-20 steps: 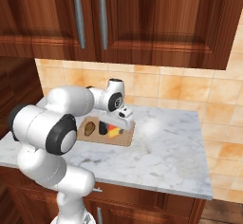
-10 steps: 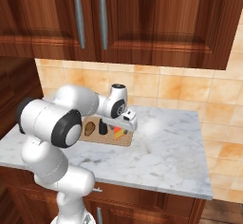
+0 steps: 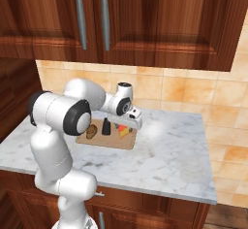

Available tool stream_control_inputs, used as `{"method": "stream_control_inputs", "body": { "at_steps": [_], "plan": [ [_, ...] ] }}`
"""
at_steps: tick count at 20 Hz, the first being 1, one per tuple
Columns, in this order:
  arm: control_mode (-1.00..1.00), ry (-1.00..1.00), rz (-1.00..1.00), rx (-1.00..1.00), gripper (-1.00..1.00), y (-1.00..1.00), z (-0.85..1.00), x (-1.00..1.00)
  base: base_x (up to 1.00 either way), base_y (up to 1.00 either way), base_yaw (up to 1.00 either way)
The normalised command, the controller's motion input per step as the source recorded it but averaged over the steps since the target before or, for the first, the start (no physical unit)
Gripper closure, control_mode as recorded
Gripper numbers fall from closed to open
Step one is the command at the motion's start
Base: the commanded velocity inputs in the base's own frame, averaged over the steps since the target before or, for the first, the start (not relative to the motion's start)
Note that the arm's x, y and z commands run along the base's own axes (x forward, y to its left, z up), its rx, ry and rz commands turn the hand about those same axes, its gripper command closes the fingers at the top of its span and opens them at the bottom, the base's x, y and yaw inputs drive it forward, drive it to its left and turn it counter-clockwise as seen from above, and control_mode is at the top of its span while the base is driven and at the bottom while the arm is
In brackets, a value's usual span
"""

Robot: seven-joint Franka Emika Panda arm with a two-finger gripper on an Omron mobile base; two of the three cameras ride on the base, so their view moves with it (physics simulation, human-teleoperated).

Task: Retrieve the reheated potato from the microwave, then place the potato, cheese, and condiment on the cutting board.

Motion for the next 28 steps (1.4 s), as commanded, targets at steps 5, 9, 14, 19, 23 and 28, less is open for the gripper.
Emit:
{"method": "stream_control_inputs", "body": {
  "at_steps": [5,9,14,19,23,28],
  "plan": [
    [-1.00,0.01,0.02,0.01,1.00,-0.03,-0.19,-0.19,0.00,0.00,0.00],
    [-1.00,0.00,0.00,0.00,1.00,-0.01,-0.21,-0.29,0.00,0.00,0.00],
    [-1.00,0.00,0.00,0.00,1.00,0.00,-0.12,-0.10,0.00,0.00,0.00],
    [-1.00,0.00,0.01,0.00,1.00,-0.02,0.00,-0.16,0.00,0.00,0.00],
    [-1.00,0.00,0.13,0.00,1.00,-0.07,0.00,-0.07,0.00,0.00,0.00],
    [-1.00,0.00,0.45,0.01,1.00,-0.08,-0.03,0.21,0.00,0.00,0.00]
  ]
}}
